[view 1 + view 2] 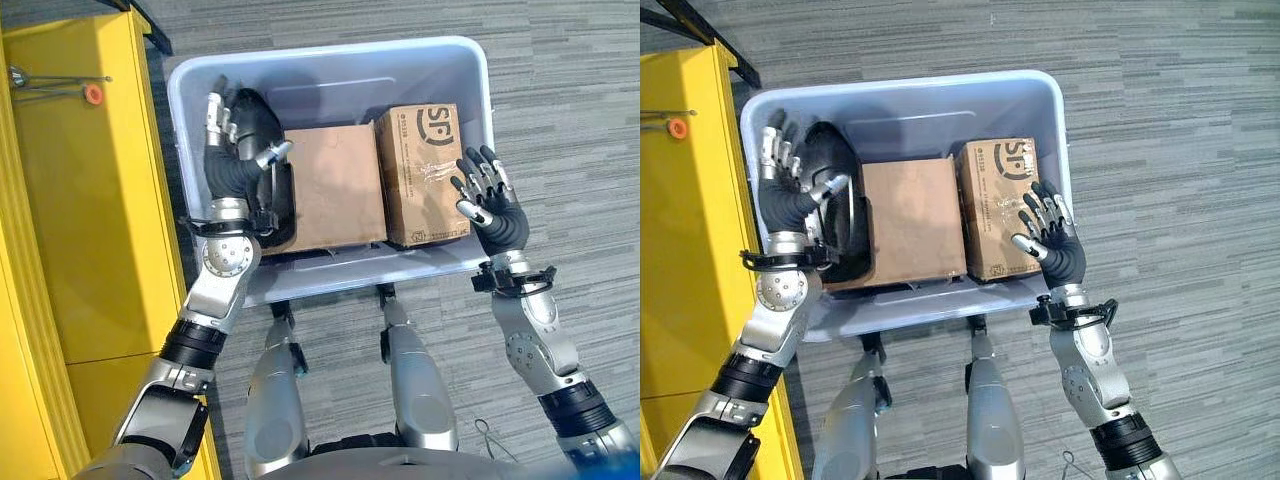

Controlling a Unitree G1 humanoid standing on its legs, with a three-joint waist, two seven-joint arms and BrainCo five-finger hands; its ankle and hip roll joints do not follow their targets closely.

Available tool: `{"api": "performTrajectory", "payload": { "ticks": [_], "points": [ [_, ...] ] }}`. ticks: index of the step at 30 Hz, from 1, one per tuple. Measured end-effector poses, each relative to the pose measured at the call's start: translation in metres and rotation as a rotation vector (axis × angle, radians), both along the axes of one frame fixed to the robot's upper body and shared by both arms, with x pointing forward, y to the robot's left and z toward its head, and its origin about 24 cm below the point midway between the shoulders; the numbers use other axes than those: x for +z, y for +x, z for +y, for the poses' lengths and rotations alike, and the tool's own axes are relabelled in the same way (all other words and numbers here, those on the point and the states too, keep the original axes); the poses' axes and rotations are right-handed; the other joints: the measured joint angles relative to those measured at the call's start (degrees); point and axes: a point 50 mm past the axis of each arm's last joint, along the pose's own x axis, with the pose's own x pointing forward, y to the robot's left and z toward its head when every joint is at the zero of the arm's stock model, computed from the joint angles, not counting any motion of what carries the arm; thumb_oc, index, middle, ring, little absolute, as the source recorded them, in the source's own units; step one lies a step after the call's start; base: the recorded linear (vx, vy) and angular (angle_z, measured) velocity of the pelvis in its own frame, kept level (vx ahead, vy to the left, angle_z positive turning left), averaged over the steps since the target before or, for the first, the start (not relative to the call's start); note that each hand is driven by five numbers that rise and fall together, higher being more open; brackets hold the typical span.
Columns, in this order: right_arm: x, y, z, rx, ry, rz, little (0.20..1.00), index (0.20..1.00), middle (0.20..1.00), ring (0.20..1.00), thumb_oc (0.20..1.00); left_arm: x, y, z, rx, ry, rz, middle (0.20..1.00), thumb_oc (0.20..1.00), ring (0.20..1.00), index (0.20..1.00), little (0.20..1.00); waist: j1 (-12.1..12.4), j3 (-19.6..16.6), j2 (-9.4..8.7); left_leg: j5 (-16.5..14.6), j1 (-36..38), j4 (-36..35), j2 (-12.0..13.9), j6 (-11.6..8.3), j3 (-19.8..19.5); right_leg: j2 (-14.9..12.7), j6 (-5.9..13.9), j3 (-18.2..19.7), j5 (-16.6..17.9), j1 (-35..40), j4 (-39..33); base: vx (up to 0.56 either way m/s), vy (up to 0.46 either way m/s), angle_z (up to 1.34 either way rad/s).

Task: Move parts from the plastic box to the shelf.

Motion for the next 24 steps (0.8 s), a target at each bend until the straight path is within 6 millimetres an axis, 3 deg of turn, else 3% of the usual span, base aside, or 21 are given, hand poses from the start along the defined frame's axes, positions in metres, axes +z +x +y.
{"api": "performTrajectory", "payload": {
  "ticks": [4, 12, 24],
  "points": [
    [0.004, 0.001, 0.000, -0.010, 0.004, -0.021, 1.000, 1.000, 1.000, 1.000, 1.000, 0.007, -0.002, 0.011, 0.129, -0.013, -0.047, 1.000, 1.000, 1.000, 1.000, 1.000, 0.01, 0.59, -0.81, 0.01, -1.44, 0.09, 0.18, -0.01, -0.27, 0.15, -0.17, -0.20, 0.14, -1.28, 0.21, 0.00, -0.012, 0.05],
    [0.004, 0.000, 0.002, -0.015, 0.013, -0.023, 1.000, 1.000, 1.000, 1.000, 1.000, 0.021, -0.001, 0.007, 0.197, 0.025, -0.122, 1.000, 1.000, 1.000, 1.000, 1.000, -0.15, 1.31, -1.91, 0.36, -4.69, 0.55, 0.22, -0.04, -1.54, 0.22, -0.15, -0.84, 0.68, -3.92, 0.53, 0.00, 0.000, 0.04],
    [0.010, -0.003, 0.005, 0.002, 0.017, -0.051, 1.000, 1.000, 1.000, 1.000, 1.000, -0.006, 0.015, 0.021, 0.277, 0.052, 0.023, 1.000, 1.000, 1.000, 1.000, 1.000, -1.45, 1.37, -2.04, 0.52, -6.83, 0.66, 0.40, -0.01, -1.69, 0.60, -0.22, -0.89, 0.98, -6.05, 0.63, 0.00, 0.000, 0.00]
  ]
}}
